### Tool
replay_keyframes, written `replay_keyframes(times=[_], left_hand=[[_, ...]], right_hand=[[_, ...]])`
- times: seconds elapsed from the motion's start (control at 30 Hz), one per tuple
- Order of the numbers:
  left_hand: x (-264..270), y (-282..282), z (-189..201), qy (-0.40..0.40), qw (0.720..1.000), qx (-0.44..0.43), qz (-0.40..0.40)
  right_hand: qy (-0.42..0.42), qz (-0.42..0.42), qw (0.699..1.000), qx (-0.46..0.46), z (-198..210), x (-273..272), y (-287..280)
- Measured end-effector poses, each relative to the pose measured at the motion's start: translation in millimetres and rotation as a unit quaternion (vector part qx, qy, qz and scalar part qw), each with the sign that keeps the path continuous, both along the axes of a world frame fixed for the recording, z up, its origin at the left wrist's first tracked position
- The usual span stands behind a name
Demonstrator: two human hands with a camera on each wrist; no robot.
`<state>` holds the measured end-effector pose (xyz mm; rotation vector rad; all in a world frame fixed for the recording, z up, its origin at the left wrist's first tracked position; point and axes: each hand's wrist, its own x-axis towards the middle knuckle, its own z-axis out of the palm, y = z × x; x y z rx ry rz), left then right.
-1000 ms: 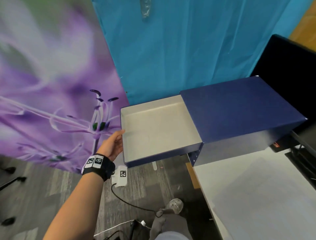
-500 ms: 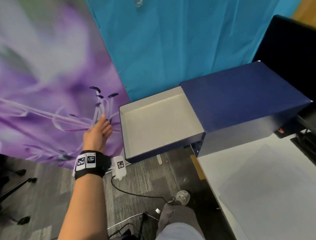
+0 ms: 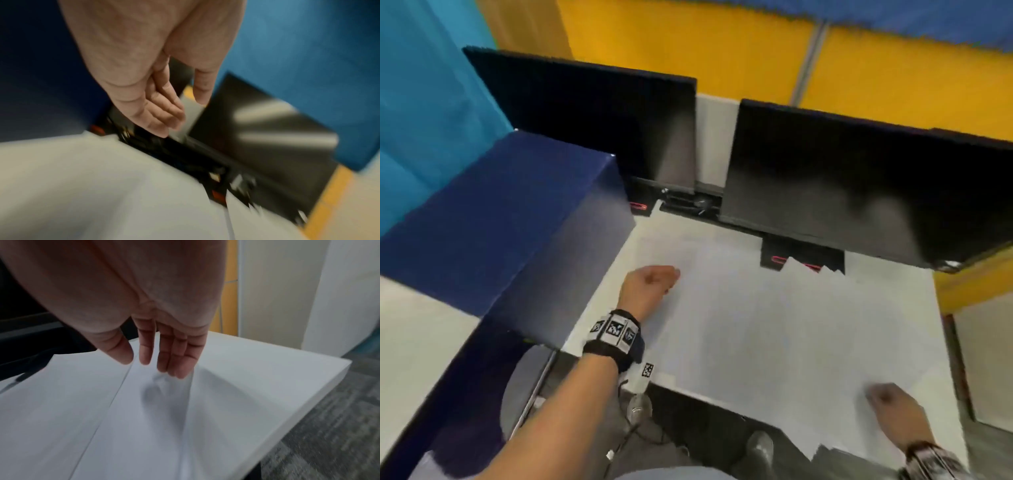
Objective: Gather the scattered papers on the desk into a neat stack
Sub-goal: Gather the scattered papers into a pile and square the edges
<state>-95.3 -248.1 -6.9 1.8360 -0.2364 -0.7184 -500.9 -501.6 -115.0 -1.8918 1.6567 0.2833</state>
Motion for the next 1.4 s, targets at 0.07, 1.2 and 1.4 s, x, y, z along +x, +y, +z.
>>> replay_keyframes(times=[0.07,1.2,1.4], left_hand=[[-18.7,-53.4,-34.6,0.036,0.995,0.052,-0.075],[-72.2,-154.3,-108.6,-0.049,0.922,0.285,-0.259],[-63.3,-135.1,-103.6,-0.069,0.92,0.301,-0.239]], right_hand=[[-0.025,-0.021,0.999,-0.034,2.7,17.2,1.6],[-0.038,-0.181,0.981,-0.055,-39.4,89.4,-53.5],[-0.084,-0.111,0.99,-0.036,-25.7,94.1,-34.0]])
